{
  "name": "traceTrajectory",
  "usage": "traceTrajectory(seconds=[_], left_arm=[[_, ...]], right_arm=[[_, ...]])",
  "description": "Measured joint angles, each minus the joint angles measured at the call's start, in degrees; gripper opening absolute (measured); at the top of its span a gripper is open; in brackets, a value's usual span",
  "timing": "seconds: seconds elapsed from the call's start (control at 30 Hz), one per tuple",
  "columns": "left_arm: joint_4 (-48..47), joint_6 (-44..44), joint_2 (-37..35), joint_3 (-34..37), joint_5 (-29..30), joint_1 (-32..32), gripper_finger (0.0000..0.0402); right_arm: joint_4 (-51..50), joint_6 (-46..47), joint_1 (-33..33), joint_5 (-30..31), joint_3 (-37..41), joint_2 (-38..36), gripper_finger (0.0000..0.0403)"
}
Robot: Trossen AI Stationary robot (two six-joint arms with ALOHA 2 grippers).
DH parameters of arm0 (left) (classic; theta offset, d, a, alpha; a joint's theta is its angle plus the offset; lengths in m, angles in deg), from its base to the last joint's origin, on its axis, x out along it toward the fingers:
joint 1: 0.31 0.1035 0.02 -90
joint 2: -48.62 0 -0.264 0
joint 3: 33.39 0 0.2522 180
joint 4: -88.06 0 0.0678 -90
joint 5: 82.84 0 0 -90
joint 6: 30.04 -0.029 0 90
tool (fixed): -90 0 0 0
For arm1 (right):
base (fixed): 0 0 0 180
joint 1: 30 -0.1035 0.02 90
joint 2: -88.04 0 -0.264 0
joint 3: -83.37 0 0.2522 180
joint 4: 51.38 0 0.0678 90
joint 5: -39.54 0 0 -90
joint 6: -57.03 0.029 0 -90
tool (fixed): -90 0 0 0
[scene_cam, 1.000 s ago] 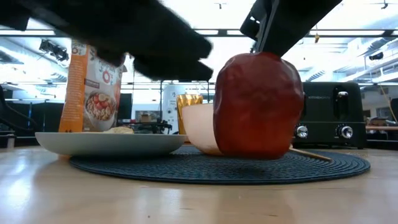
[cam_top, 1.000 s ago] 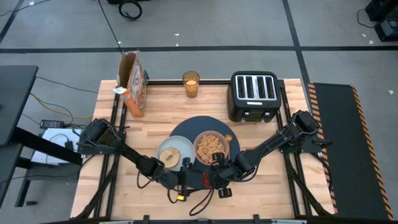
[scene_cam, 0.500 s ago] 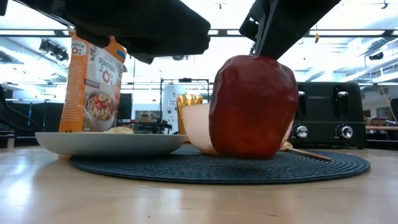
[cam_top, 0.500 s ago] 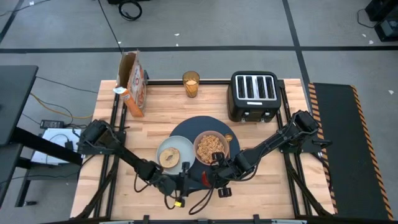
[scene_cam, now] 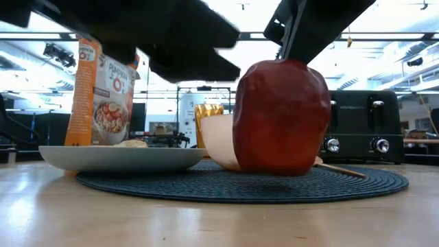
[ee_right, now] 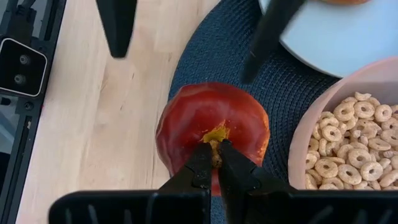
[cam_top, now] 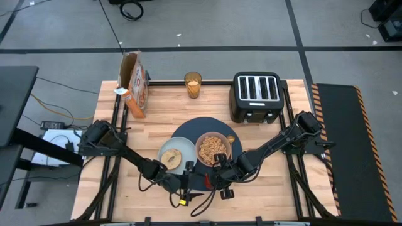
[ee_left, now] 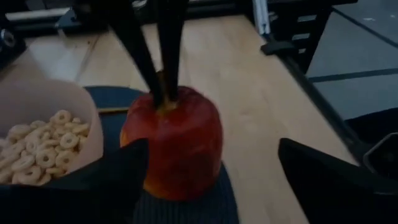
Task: Arrange a breakfast setting
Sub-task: Put the apple on the plate
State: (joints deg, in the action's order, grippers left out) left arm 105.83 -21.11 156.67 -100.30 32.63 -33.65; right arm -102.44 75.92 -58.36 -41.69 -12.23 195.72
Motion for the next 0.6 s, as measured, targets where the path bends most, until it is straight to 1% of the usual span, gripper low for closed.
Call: traceTrajectory(seconds=[0.07,0.13,0.3,0.6], left_arm=[[-0.08,0.91,0.86,0.00,0.04,0.28,0.0383],[0.48,2.31,2.18,-0.02,0.35,0.72,0.0394],[1.26,4.22,3.32,0.00,5.29,1.48,0.0398],[1.89,5.52,3.32,-0.02,4.27,1.71,0.0398]], right_arm=[[0.02,0.00,0.00,0.00,0.00,0.00,0.0016],[0.17,0.00,0.00,0.00,0.00,0.00,0.0016],[0.57,0.00,-0.04,-0.07,0.00,0.00,0.0016],[2.95,-0.66,-0.07,1.26,0.00,0.00,0.0016]])
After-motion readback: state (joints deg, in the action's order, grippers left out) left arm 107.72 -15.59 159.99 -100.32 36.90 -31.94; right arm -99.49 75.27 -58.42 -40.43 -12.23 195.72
